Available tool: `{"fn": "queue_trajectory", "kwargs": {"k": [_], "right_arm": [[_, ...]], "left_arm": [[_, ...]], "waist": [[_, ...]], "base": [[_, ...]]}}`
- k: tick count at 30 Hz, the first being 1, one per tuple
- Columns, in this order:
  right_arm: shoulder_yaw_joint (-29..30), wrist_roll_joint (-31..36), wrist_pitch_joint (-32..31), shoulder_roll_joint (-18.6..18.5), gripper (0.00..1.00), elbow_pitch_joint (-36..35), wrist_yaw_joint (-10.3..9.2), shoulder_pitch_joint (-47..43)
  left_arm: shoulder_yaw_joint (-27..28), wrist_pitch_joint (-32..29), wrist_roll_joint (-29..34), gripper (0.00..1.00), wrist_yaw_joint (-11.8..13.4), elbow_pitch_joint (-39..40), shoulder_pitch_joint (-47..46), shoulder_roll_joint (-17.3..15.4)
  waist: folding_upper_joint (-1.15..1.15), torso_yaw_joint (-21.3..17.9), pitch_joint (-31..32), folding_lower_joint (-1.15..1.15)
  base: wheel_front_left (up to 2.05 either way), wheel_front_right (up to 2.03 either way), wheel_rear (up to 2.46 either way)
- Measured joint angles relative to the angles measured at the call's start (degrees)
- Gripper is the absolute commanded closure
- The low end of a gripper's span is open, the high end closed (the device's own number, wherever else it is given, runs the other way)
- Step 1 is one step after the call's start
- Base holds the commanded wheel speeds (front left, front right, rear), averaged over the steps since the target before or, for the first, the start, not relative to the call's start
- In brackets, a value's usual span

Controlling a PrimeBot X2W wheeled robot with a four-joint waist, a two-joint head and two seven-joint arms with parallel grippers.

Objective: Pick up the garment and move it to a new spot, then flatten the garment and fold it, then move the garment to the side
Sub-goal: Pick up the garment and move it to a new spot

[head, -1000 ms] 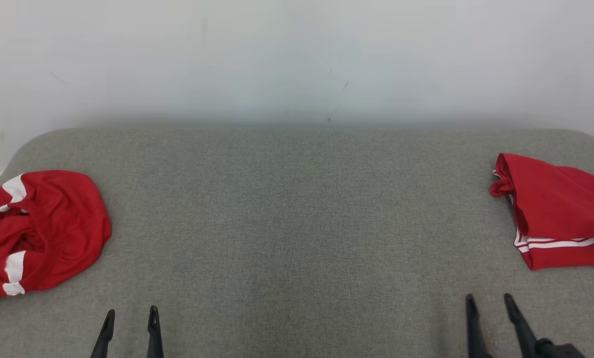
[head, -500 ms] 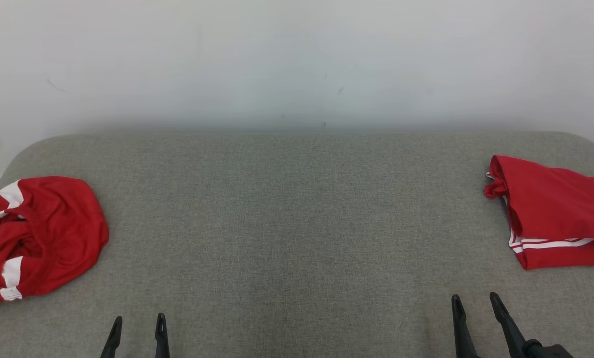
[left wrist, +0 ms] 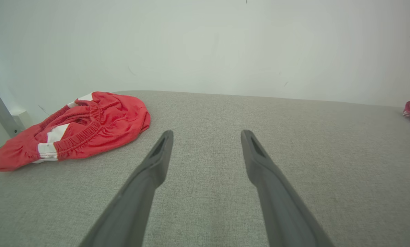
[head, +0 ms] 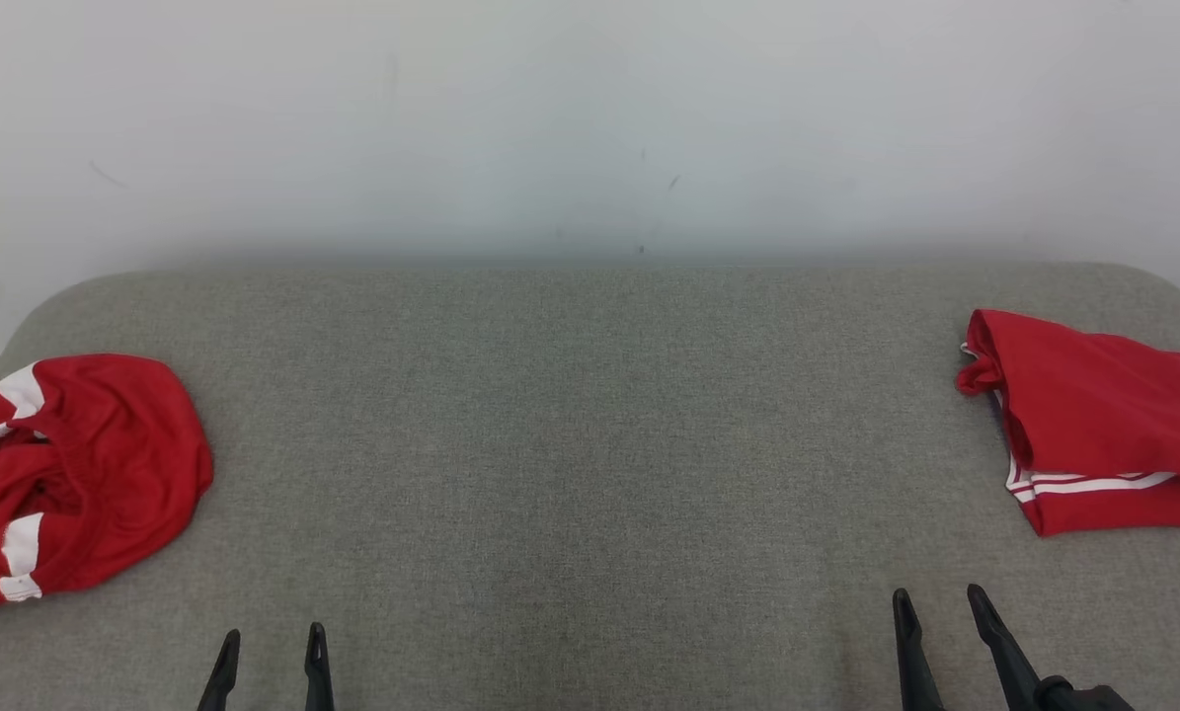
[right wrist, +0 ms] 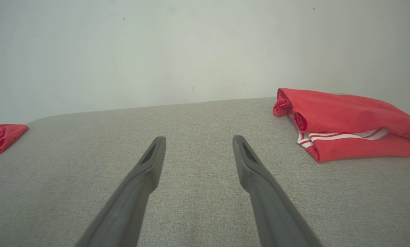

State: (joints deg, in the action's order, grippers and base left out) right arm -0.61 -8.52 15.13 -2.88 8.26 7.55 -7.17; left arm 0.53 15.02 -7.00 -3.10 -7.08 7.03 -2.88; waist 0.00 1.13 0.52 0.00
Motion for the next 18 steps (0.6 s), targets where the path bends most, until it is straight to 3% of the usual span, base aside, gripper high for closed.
{"fn": "queue_trajectory", "kwargs": {"k": [18], "right_arm": [[0.2,-0.2,0.0,0.0,0.0,0.1,0.0,-0.1]], "left_arm": [[0.3,0.0,0.0,0.0,-0.3,0.0,0.0,0.0]], "waist": [[0.0,0.0,-0.1,0.0]], "base": [[0.0,0.0,0.0]]}}
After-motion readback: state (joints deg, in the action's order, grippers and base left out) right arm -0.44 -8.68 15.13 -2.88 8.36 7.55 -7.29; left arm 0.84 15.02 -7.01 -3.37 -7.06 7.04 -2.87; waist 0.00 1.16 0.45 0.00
